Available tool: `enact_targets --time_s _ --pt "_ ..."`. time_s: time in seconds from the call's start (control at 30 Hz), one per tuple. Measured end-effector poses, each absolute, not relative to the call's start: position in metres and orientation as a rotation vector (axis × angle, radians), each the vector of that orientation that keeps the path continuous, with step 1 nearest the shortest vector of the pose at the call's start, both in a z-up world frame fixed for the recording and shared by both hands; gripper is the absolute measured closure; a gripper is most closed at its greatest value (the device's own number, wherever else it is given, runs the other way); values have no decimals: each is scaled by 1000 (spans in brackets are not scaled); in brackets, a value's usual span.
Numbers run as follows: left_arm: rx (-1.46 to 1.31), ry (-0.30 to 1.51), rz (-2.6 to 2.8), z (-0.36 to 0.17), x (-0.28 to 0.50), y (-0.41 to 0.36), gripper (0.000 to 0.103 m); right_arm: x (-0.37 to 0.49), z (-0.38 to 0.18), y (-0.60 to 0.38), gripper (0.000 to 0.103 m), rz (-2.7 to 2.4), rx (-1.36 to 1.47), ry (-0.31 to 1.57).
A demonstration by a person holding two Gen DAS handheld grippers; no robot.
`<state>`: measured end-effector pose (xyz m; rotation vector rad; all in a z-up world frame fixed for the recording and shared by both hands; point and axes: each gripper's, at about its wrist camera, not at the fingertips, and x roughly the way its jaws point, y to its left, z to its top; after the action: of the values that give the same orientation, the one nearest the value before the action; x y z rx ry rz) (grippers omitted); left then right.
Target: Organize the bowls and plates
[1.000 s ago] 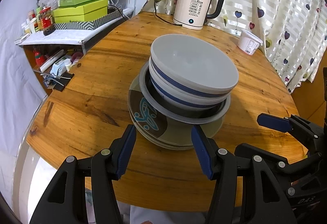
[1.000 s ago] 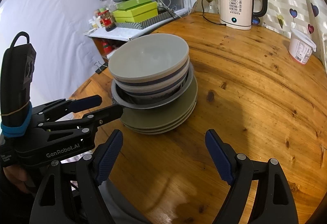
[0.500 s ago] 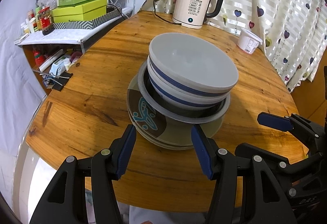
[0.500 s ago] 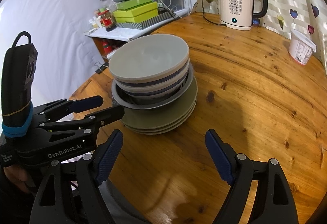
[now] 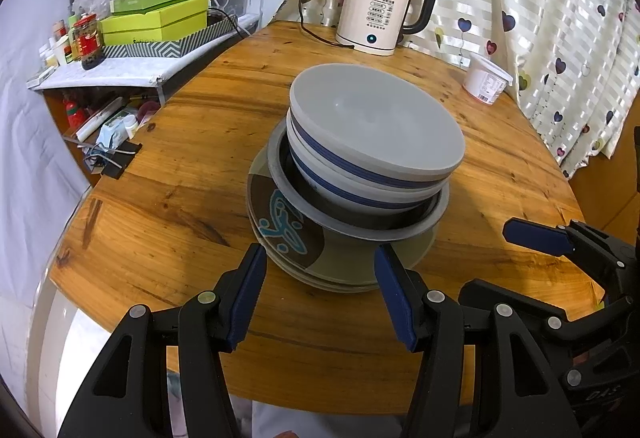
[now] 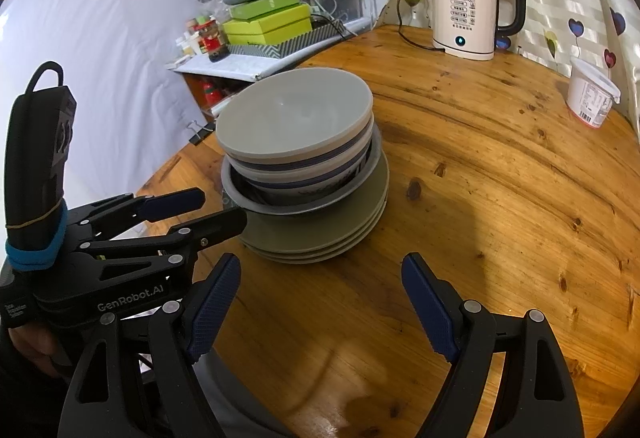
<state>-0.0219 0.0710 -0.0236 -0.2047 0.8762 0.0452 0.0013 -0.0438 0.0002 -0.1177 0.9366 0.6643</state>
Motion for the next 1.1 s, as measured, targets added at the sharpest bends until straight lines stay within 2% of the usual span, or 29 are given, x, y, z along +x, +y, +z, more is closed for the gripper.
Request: enact_targets --time_s 1.1 --pt "-200 892 57 -22 -23 70 46 5 4 -43 20 658 -126 932"
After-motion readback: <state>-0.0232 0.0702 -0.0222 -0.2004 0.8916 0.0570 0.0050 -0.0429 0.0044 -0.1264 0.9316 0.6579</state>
